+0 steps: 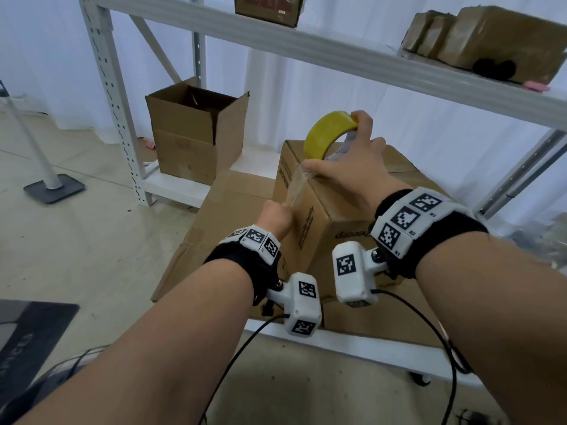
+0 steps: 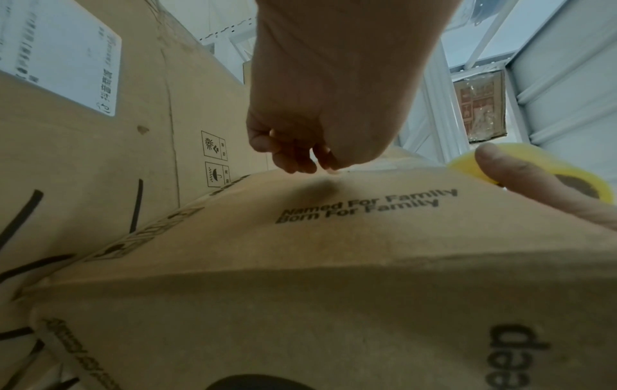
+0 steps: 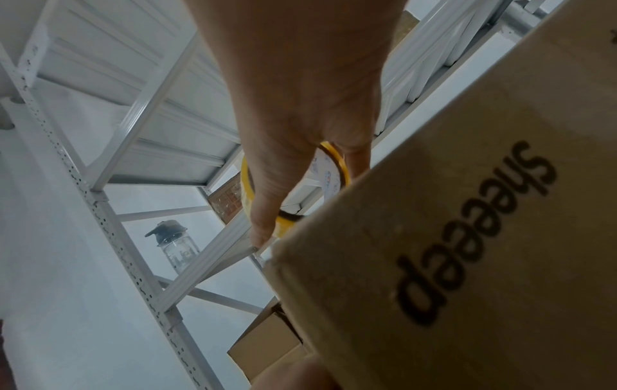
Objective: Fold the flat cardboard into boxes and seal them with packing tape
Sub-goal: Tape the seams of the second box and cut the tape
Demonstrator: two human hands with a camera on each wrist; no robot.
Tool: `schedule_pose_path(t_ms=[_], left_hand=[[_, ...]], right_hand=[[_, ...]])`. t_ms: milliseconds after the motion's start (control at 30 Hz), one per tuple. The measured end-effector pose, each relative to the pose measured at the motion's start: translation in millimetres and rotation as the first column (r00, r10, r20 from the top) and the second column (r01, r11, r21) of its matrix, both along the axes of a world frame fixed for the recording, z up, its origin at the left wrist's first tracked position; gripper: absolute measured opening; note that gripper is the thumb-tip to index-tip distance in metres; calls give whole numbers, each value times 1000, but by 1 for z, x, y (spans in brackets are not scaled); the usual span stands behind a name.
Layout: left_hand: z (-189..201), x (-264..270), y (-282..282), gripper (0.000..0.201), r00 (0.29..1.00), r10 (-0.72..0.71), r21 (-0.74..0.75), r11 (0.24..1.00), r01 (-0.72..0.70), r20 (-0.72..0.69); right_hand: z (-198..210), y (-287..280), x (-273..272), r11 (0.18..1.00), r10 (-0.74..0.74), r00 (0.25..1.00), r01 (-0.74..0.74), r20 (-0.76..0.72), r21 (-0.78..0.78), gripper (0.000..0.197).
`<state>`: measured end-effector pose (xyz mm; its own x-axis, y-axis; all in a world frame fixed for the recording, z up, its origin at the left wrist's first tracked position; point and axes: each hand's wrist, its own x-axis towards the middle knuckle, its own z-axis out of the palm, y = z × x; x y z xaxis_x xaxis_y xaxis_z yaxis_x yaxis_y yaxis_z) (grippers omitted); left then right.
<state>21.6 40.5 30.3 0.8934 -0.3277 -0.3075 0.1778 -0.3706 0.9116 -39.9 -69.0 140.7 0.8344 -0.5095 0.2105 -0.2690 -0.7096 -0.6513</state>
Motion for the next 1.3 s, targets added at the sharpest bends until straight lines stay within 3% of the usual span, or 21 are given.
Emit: schedule_pose_path(t_ms=[233,333,400,433,500,533,600,633,700,800,900,967,1100,1167,1233,1300], left_hand=[[-4,2,-5,41,992,-123,115,986,118,35],[-17,-1,4,46,982,-188,304,934,187,-26],[-23,-2,9,48,997,-81,330,941,79,-6],[-22,3,9,47,999,-9,232,973,-2,46],[-2,7,7,43,990,75,-110,992,-61,123],[12,5,5,44,989,72,-262,964,-36,128],[33,-1,-2,69,997,19,-461,887,16,71],[39,-1,-6,80,999,-42,-540,840,51,29],[38,-5,-15,81,989,-149,-625,773,108,-13],[4,6,-25,93,981,-185,-577,808,121,-54],[-82,80,-61,113,986,-150,-546,833,91,-65],[-99,115,-71,117,994,-112,-538,838,89,-10],[-54,70,-53,111,987,-149,-486,859,161,62],[-12,33,-36,109,980,-162,-436,878,199,119],[23,-2,-16,93,937,-209,-360,882,304,279],[30,-8,-4,74,864,-245,-260,886,384,441]], right_hand=[[-3,-2,-2,1000,2,1000,-2,12,-1,105],[-3,-1,-1,1000,5,1000,-5,11,9,106],[-2,-1,-1,1000,7,1000,-7,11,6,106],[-2,-1,-1,1000,10,1000,-10,10,2,105],[-3,-3,-1,1000,16,1000,-16,3,1,105],[-4,-3,-2,1000,24,1000,-24,7,1,104],[-3,-3,-2,999,40,999,-40,26,17,102],[-3,-3,-2,998,43,998,-45,34,43,98],[-2,-2,-1,994,46,998,-49,33,96,91],[1,1,-4,990,57,998,-59,17,125,88],[2,-2,-5,988,74,997,-74,7,136,91],[2,-9,-3,989,73,997,-73,3,131,90],[3,-10,-3,988,91,996,-91,5,128,88],[0,-10,-2,985,89,996,-92,29,143,88],[-1,-10,-5,983,85,994,-94,67,155,89],[-3,-10,-5,981,84,993,-97,85,169,87]])
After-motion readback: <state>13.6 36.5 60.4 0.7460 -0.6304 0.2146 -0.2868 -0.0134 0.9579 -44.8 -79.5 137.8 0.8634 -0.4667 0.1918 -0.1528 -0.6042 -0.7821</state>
